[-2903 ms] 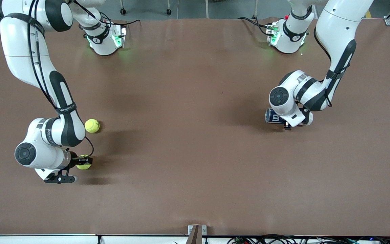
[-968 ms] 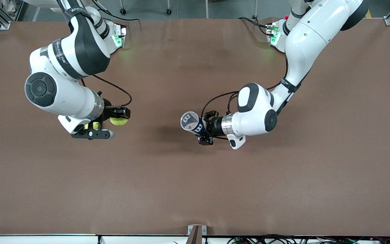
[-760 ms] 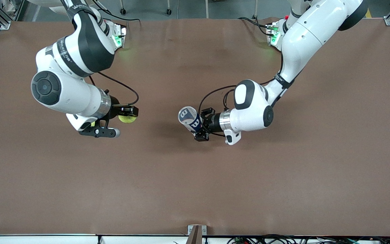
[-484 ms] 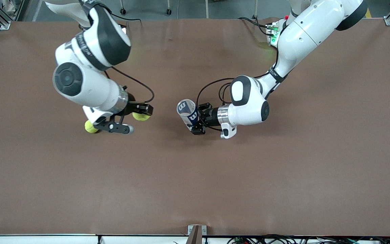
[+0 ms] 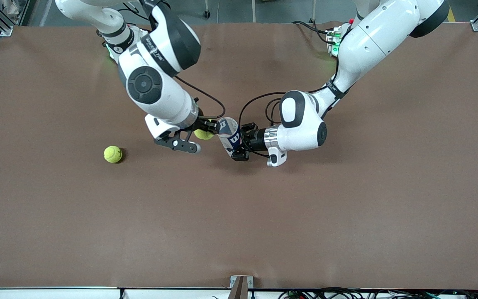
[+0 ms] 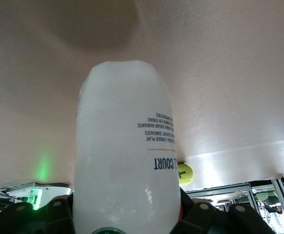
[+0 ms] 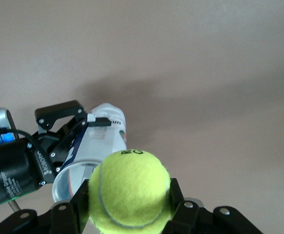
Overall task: Insert tennis ball vertically with right arm
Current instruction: 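Drop the ball into the can opening with the right gripper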
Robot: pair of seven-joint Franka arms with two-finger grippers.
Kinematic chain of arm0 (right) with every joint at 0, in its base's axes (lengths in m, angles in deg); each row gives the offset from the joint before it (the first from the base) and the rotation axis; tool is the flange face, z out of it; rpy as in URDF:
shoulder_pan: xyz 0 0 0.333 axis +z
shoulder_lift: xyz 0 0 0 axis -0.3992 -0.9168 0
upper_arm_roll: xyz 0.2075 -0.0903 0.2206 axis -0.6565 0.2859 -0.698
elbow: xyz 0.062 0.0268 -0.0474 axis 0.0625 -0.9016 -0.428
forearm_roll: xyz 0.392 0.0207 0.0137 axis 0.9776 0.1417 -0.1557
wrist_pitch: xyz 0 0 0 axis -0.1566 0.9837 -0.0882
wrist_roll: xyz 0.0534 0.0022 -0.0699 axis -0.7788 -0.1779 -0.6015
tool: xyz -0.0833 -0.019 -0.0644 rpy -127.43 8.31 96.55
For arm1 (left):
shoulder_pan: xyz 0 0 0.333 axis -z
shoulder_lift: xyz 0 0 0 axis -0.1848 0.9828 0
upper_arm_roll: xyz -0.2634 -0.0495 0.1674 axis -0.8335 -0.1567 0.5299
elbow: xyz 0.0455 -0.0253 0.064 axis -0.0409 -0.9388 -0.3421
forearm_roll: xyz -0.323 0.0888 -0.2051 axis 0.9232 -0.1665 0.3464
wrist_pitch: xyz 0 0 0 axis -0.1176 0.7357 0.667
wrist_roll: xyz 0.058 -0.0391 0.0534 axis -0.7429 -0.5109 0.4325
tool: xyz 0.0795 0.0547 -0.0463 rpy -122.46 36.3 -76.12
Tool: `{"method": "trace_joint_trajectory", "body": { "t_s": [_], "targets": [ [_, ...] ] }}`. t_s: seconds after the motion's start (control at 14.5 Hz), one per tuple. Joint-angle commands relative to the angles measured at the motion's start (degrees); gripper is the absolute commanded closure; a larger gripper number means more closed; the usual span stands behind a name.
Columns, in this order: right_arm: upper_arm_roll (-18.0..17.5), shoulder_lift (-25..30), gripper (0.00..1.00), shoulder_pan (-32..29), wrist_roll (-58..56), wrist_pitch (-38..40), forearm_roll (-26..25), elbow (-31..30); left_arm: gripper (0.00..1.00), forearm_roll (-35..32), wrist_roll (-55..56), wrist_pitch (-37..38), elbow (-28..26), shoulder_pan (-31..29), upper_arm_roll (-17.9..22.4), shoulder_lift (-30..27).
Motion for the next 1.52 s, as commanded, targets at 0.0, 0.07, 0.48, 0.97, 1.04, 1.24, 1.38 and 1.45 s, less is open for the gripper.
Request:
{"method": "trace_joint_trajectory", "body": {
  "t_s": [0.0, 0.07, 0.48, 0.97, 1.04, 1.24, 1.38, 1.45],
  "targets": [
    [0.5, 0.5, 0.65, 2.4, 2.5, -0.1, 0.9, -0.7, 0.36, 1.5, -1.4, -0.4, 0.1, 0.0, -0.5, 0.6],
    [0.5, 0.5, 0.65, 2.6, 2.5, 0.0, 0.9, -0.7, 0.36, 1.5, -1.4, -0.4, 0.4, 0.0, -0.5, 0.9],
    [0.5, -0.9, 0.65, 3.8, 3.2, -0.7, 0.9, -0.6, 0.36, 1.4, -1.2, -0.2, 1.1, 0.0, -0.5, 1.4],
    [0.5, -1.6, 0.63, 3.8, 3.4, -2.3, 0.9, -0.5, 0.36, 1.5, -0.7, -0.2, 1.0, 0.0, -0.5, 1.3],
    [0.5, -1.7, 0.62, 3.8, 3.4, -2.7, 0.9, -0.4, 0.36, 1.5, -0.6, -0.3, 1.0, 0.0, -0.5, 1.3],
    [0.5, -1.8, 0.3, 3.5, 3.4, -3.1, 0.8, 0.2, 0.36, 1.5, -0.6, -0.2, 1.0, 0.0, -0.5, 1.2],
    [0.5, -1.7, 0.0, 3.5, 3.3, -3.1, 0.7, 0.7, 0.36, 1.5, -0.6, -0.2, 1.0, 0.0, -0.5, 1.2],
    [0.6, -1.7, 0.0, 3.4, 3.1, -3.0, 0.6, 1.4, 0.36, 1.5, -0.6, -0.2, 1.0, 0.0, -0.5, 1.2]
  ]
}}
